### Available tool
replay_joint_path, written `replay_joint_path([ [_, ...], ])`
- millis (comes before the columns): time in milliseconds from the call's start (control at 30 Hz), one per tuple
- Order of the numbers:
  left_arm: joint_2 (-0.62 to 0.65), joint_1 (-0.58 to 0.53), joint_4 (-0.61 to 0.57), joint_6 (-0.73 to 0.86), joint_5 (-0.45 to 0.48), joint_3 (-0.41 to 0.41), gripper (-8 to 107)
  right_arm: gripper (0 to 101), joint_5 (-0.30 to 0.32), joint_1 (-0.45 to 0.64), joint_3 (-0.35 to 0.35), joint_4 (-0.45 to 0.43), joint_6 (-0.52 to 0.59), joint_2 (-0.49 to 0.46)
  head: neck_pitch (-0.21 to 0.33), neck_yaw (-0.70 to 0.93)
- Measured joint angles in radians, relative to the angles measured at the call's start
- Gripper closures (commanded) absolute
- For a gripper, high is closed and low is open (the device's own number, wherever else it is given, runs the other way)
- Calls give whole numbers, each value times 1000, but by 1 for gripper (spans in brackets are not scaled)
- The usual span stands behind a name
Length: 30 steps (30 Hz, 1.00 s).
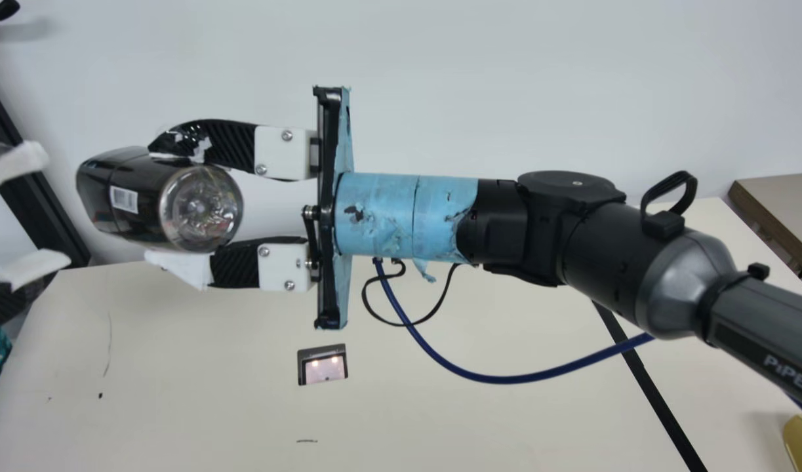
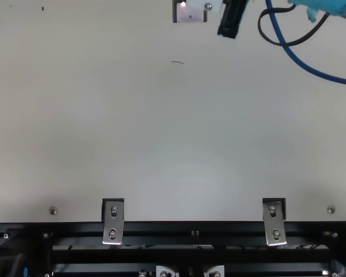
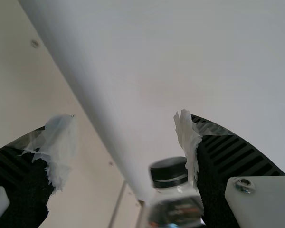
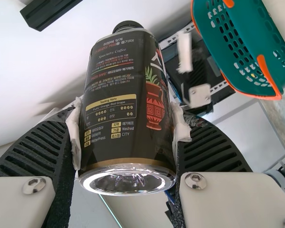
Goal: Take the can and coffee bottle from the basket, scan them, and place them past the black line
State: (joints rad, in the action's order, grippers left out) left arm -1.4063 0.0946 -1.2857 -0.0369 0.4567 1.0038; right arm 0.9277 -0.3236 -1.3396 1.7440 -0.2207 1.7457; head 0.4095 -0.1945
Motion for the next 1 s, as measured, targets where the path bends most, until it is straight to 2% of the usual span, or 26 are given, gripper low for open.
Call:
replay_joint_path([
  [100, -7, -15, 229, -57, -75, -4, 9, 101, 0, 0, 0, 0, 0, 0, -5, 0],
  [233, -7, -15, 405, -61, -84, -4, 9, 101, 3, 0, 0, 1, 1, 0, 0, 0],
  [333, -7, -15, 482, -61, -82, -4, 9, 101, -12, 4, 1, -2, 17, -3, 0, 0],
  [467, -7, -15, 504, -61, -82, -4, 9, 101, -41, 20, 4, -1, 49, -20, 0, 0],
  [600, -7, -15, 502, -61, -82, -4, 9, 101, -103, 56, -3, 2, 45, -49, 0, 0],
  [800, -7, -15, 502, -61, -82, -4, 9, 101, -262, 72, 26, 8, 3, -112, 0, 0],
  [1000, -7, -15, 502, -61, -82, -4, 9, 101, -411, -7, 115, 5, -36, -177, -5, 0],
])
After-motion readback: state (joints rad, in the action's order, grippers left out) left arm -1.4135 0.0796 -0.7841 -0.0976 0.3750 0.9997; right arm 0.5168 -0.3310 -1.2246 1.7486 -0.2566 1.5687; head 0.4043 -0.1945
